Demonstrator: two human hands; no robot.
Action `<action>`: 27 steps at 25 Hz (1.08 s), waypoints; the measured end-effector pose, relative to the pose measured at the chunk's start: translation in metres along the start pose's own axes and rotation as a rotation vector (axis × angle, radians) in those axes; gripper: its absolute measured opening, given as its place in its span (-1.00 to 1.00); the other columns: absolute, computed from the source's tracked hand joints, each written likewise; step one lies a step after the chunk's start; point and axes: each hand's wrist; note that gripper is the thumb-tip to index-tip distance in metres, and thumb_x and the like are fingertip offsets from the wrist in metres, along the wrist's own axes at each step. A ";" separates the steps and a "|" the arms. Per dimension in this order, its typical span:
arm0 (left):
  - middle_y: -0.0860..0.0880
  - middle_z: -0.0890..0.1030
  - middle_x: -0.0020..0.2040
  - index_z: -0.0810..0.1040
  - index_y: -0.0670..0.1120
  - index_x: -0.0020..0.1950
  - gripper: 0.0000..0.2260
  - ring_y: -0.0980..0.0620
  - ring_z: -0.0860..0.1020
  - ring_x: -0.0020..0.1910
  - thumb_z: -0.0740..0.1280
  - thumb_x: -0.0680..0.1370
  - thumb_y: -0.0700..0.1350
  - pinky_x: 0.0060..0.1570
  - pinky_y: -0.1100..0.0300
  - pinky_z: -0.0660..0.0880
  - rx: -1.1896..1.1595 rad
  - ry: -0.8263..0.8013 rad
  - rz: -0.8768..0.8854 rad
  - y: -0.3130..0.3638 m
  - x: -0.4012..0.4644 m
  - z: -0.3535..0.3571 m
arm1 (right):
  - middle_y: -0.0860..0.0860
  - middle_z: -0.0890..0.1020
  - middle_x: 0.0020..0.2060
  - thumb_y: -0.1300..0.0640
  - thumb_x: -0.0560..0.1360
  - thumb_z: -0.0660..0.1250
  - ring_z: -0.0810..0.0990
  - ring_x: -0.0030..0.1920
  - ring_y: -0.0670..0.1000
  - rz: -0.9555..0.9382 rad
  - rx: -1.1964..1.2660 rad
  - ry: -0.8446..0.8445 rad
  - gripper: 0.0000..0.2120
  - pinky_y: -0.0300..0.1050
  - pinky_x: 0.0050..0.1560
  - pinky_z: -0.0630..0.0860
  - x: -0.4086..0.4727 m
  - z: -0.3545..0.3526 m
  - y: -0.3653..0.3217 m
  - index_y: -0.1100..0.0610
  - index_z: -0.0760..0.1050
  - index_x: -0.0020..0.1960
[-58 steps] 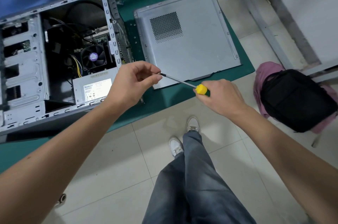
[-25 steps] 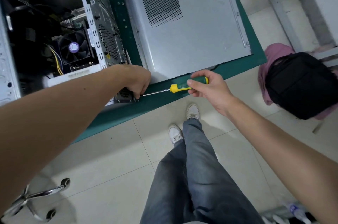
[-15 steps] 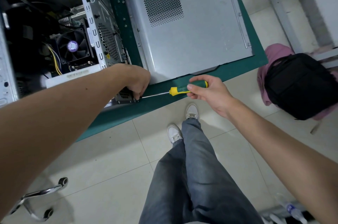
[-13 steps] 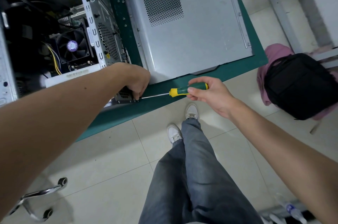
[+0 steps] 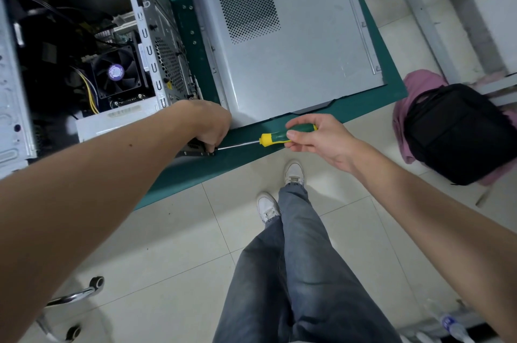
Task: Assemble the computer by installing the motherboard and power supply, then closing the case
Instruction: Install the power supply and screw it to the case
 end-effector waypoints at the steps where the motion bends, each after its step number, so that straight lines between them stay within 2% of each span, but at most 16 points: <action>1: -0.03 0.66 -0.02 0.68 -0.07 0.00 -0.87 -0.08 0.60 0.03 0.48 0.49 -0.09 0.11 -0.01 0.57 -0.004 0.010 -0.005 0.001 0.000 -0.001 | 0.13 0.71 -0.20 0.31 0.49 0.44 0.72 -0.16 0.07 0.011 0.007 0.005 -0.87 -0.16 -0.09 0.64 0.000 0.001 0.000 0.16 0.59 0.01; 3: 0.00 0.62 -0.07 0.61 -0.03 -0.12 -0.95 -0.06 0.60 0.02 0.45 0.51 -0.10 0.06 0.02 0.58 0.057 0.023 -0.011 0.007 -0.001 0.000 | 0.15 0.70 -0.17 0.30 0.50 0.43 0.72 -0.17 0.07 -0.015 -0.015 0.045 -0.88 -0.14 -0.07 0.65 0.000 0.004 0.002 0.15 0.58 0.00; 5: 0.03 0.57 -0.15 0.48 0.02 -0.25 -0.81 -0.05 0.58 -0.01 0.41 0.53 -0.13 0.01 0.04 0.57 0.126 0.038 0.013 0.012 -0.003 0.001 | 0.16 0.68 -0.12 0.31 0.50 0.43 0.72 -0.14 0.08 -0.069 -0.063 0.080 -0.87 -0.11 -0.01 0.64 -0.001 0.007 0.004 0.13 0.58 -0.01; 8: -0.03 0.63 -0.09 0.62 -0.06 -0.12 -0.96 -0.07 0.60 -0.03 0.40 0.53 -0.16 0.03 0.00 0.61 0.066 0.123 -0.032 0.005 -0.003 -0.002 | 0.16 0.68 -0.11 0.33 0.50 0.42 0.72 -0.13 0.07 -0.047 -0.031 0.048 -0.86 -0.11 0.01 0.64 -0.003 0.009 0.003 0.13 0.59 -0.01; 9: -0.06 0.64 -0.08 0.61 -0.09 -0.16 -0.94 -0.09 0.61 -0.05 0.38 0.52 -0.19 0.00 -0.01 0.62 0.035 0.170 -0.053 0.003 -0.003 -0.005 | 0.15 0.68 -0.12 0.33 0.51 0.42 0.72 -0.15 0.05 -0.035 -0.024 0.036 -0.87 -0.13 -0.02 0.65 -0.003 0.009 0.002 0.14 0.59 -0.01; 11: -0.08 0.64 -0.09 0.54 -0.08 -0.26 -0.85 -0.10 0.61 -0.08 0.39 0.50 -0.22 -0.02 0.00 0.62 0.024 0.156 -0.065 0.002 -0.001 -0.008 | 0.15 0.68 -0.13 0.33 0.51 0.41 0.71 -0.17 0.02 -0.019 -0.031 0.030 -0.87 -0.17 -0.06 0.64 0.000 0.009 0.001 0.14 0.59 -0.02; 13: -0.10 0.66 -0.04 0.61 -0.12 -0.16 -0.95 -0.12 0.61 -0.03 0.41 0.50 -0.21 0.06 -0.03 0.60 -0.008 0.118 -0.048 0.000 0.001 -0.007 | 0.16 0.69 -0.12 0.33 0.51 0.41 0.71 -0.17 0.02 -0.003 -0.031 0.033 -0.87 -0.18 -0.08 0.63 0.001 0.008 0.000 0.13 0.60 -0.02; 16: -0.08 0.68 0.00 0.70 -0.11 0.04 -0.86 -0.10 0.61 0.02 0.45 0.50 -0.17 0.06 0.03 0.58 -0.028 0.141 -0.051 -0.007 0.002 -0.002 | 0.16 0.69 -0.11 0.33 0.50 0.42 0.72 -0.16 0.04 0.006 -0.024 0.036 -0.87 -0.17 -0.08 0.63 0.002 0.009 0.001 0.13 0.60 -0.02; 20: -0.03 0.65 -0.02 0.70 -0.05 0.00 -0.88 -0.07 0.59 0.00 0.49 0.48 -0.12 -0.03 0.09 0.57 0.014 0.084 -0.034 -0.005 0.005 0.002 | 0.14 0.70 -0.15 0.33 0.50 0.41 0.71 -0.19 0.04 0.014 0.014 0.036 -0.88 -0.16 -0.07 0.64 0.003 0.009 0.004 0.15 0.60 -0.03; 24: 0.00 0.64 -0.06 0.67 -0.04 -0.01 -0.92 -0.05 0.60 -0.04 0.45 0.52 -0.09 -0.04 0.06 0.58 0.060 0.060 -0.021 -0.003 0.008 0.006 | 0.14 0.69 -0.18 0.34 0.51 0.40 0.70 -0.20 0.04 0.015 0.031 0.032 -0.88 -0.14 -0.03 0.65 0.003 0.008 0.007 0.16 0.59 -0.03; 27: 0.05 0.65 -0.07 0.69 0.03 0.01 -0.91 0.01 0.58 -0.06 0.44 0.53 -0.07 -0.14 0.15 0.46 0.028 0.053 0.015 -0.005 0.008 0.006 | 0.14 0.69 -0.19 0.34 0.50 0.41 0.71 -0.19 0.05 0.018 0.038 0.039 -0.89 -0.13 -0.04 0.65 0.002 0.001 0.006 0.16 0.60 -0.03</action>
Point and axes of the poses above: each hand's wrist, its own x-axis towards the middle knuckle, its own z-axis out of the palm, y = z × x
